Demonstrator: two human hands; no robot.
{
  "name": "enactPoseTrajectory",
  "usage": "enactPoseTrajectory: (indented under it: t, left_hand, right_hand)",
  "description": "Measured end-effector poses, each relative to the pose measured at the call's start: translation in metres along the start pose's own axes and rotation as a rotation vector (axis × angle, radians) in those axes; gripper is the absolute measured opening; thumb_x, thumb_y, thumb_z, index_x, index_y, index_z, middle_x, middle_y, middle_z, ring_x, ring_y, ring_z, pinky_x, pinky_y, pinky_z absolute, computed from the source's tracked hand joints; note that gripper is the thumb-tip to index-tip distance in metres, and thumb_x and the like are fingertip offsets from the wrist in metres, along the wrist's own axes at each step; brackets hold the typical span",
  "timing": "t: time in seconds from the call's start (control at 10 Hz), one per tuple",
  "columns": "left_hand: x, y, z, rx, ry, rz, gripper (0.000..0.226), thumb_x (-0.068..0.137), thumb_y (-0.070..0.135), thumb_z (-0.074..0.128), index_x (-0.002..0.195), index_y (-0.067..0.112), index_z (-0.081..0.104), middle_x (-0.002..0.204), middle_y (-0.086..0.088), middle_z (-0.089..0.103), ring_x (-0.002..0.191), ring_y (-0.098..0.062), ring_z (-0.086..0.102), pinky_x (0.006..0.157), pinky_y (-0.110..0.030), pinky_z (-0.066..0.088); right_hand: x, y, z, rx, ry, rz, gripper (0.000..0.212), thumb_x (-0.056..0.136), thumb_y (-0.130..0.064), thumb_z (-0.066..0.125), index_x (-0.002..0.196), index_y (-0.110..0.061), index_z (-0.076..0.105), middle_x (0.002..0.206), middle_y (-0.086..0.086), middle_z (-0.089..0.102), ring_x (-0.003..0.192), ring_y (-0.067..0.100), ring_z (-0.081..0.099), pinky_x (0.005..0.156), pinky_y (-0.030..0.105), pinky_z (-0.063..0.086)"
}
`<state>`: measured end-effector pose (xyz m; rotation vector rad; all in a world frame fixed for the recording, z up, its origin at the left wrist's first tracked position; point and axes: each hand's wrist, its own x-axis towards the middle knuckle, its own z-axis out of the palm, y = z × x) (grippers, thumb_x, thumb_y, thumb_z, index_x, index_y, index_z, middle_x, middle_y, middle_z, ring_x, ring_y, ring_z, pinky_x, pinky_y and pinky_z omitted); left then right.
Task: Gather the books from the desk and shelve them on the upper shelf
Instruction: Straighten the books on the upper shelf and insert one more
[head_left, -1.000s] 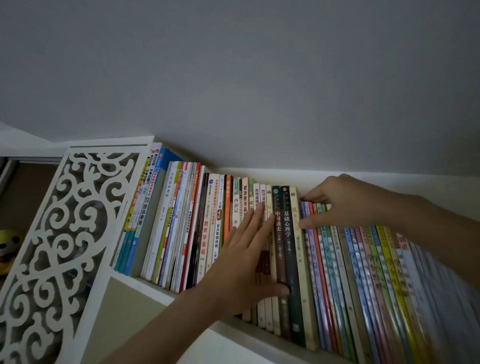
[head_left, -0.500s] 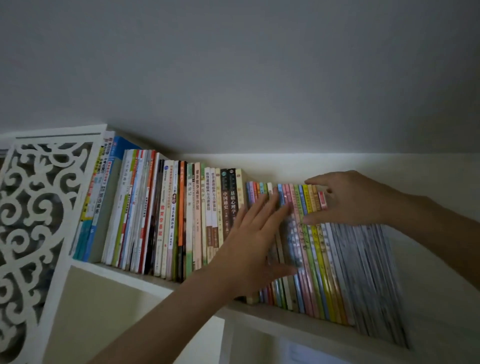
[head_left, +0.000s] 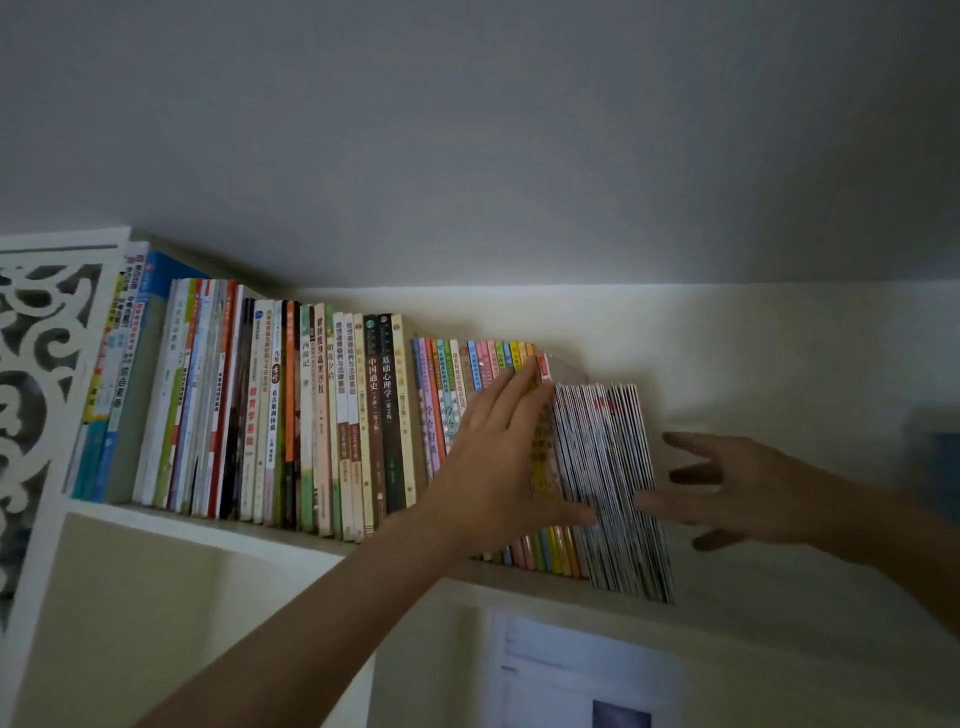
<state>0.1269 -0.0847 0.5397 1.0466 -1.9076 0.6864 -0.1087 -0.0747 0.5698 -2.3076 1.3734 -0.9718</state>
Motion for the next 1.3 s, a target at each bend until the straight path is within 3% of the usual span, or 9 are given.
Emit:
enactPoseTrajectory:
  t: [0.1, 0.4, 0.6, 0.7, 0.8, 1.0, 1.1, 1.2, 1.3]
  left_hand:
    - [0.003, 0.007, 0.007, -0.017, -0.017, -0.048, 0.124, 0.062, 0.069, 0.071, 0.153, 0.020, 0.002, 0.160, 0.010, -0.013, 0.146, -0.010, -0.014, 0.121, -0.042, -0.002]
    - [-0.010, -0.006, 0.024, 0.048, -0.056, -0.008, 0.125, 0.069, 0.076, 0.058, 0.146, 0.027, -0.027, 0.150, 0.007, -0.041, 0.137, -0.014, -0.040, 0.113, -0.046, -0.022]
    - [-0.009, 0.001, 0.031, 0.130, -0.032, -0.085, 0.128, 0.058, 0.085, 0.043, 0.147, 0.023, -0.026, 0.152, 0.004, -0.037, 0.139, -0.016, -0.036, 0.115, -0.046, -0.018]
    - [-0.013, 0.002, 0.024, 0.125, -0.046, -0.060, 0.127, 0.063, 0.083, 0.048, 0.148, 0.023, -0.023, 0.155, 0.004, -0.033, 0.141, -0.015, -0.032, 0.117, -0.044, -0.014]
    - [-0.026, -0.010, 0.009, 0.138, -0.006, -0.048, 0.116, 0.071, 0.074, 0.054, 0.150, 0.027, -0.016, 0.157, 0.005, -0.027, 0.143, -0.012, -0.028, 0.116, -0.041, -0.014]
    - [-0.059, -0.051, -0.019, 0.259, -0.091, -0.191, 0.115, 0.074, 0.057, 0.069, 0.152, 0.024, -0.008, 0.159, 0.004, -0.021, 0.145, -0.016, -0.023, 0.120, -0.045, -0.003]
    - [-0.060, -0.054, -0.027, 0.188, -0.181, -0.185, 0.106, 0.078, 0.055, 0.067, 0.154, 0.022, 0.000, 0.159, 0.009, -0.017, 0.144, -0.015, -0.023, 0.119, -0.044, -0.001]
    - [-0.055, -0.045, -0.073, 0.038, -0.209, -0.147, 0.069, 0.083, 0.044, 0.067, 0.143, 0.032, 0.037, 0.155, 0.012, 0.026, 0.142, -0.004, 0.018, 0.119, -0.039, 0.018]
    - [-0.060, -0.031, -0.147, -0.120, -0.132, -0.117, 0.033, 0.083, 0.037, 0.063, 0.116, 0.036, 0.061, 0.124, 0.025, 0.059, 0.115, 0.012, 0.051, 0.101, -0.019, 0.045]
  right_hand:
    - [0.004, 0.011, 0.017, 0.109, -0.073, -0.088, 0.067, 0.055, -0.051, 0.085, 0.108, -0.067, 0.049, 0.114, -0.028, 0.064, 0.106, -0.004, 0.059, 0.072, 0.040, 0.062]
    - [0.017, 0.020, 0.027, 0.111, -0.079, -0.221, 0.071, 0.062, -0.043, 0.086, 0.124, -0.052, 0.052, 0.114, -0.022, 0.068, 0.097, 0.001, 0.068, 0.062, 0.033, 0.060]
    - [0.013, 0.020, 0.030, 0.023, -0.019, -0.280, 0.072, 0.064, -0.048, 0.083, 0.124, -0.060, 0.046, 0.115, -0.032, 0.063, 0.109, -0.012, 0.058, 0.072, 0.024, 0.060]
    - [0.012, 0.024, 0.028, -0.009, -0.012, -0.281, 0.074, 0.065, -0.050, 0.081, 0.130, -0.053, 0.047, 0.119, -0.028, 0.063, 0.113, -0.006, 0.058, 0.084, 0.030, 0.059]
    - [0.005, 0.023, 0.027, -0.106, 0.091, -0.326, 0.063, 0.064, -0.058, 0.077, 0.122, -0.054, 0.053, 0.111, -0.032, 0.065, 0.104, -0.012, 0.060, 0.090, 0.019, 0.053]
    - [-0.003, 0.000, 0.039, -0.243, 0.274, -0.327, 0.052, 0.069, -0.031, 0.085, 0.116, -0.032, 0.064, 0.104, -0.018, 0.069, 0.085, -0.004, 0.064, 0.081, 0.021, 0.054]
    - [-0.010, -0.017, 0.035, -0.622, 0.293, -0.251, 0.044, 0.072, -0.060, 0.072, 0.109, -0.036, 0.067, 0.101, -0.010, 0.072, 0.085, 0.009, 0.066, 0.077, 0.029, 0.054]
    - [-0.023, -0.034, 0.016, -0.779, 0.467, -0.268, 0.044, 0.064, -0.078, 0.061, 0.083, -0.039, 0.070, 0.078, -0.017, 0.070, 0.069, 0.003, 0.063, 0.066, 0.026, 0.053]
    - [-0.044, -0.053, 0.008, -0.406, 0.473, -0.449, 0.042, 0.055, -0.063, 0.075, 0.094, -0.052, 0.064, 0.068, -0.026, 0.067, 0.062, -0.007, 0.065, 0.062, 0.013, 0.051]
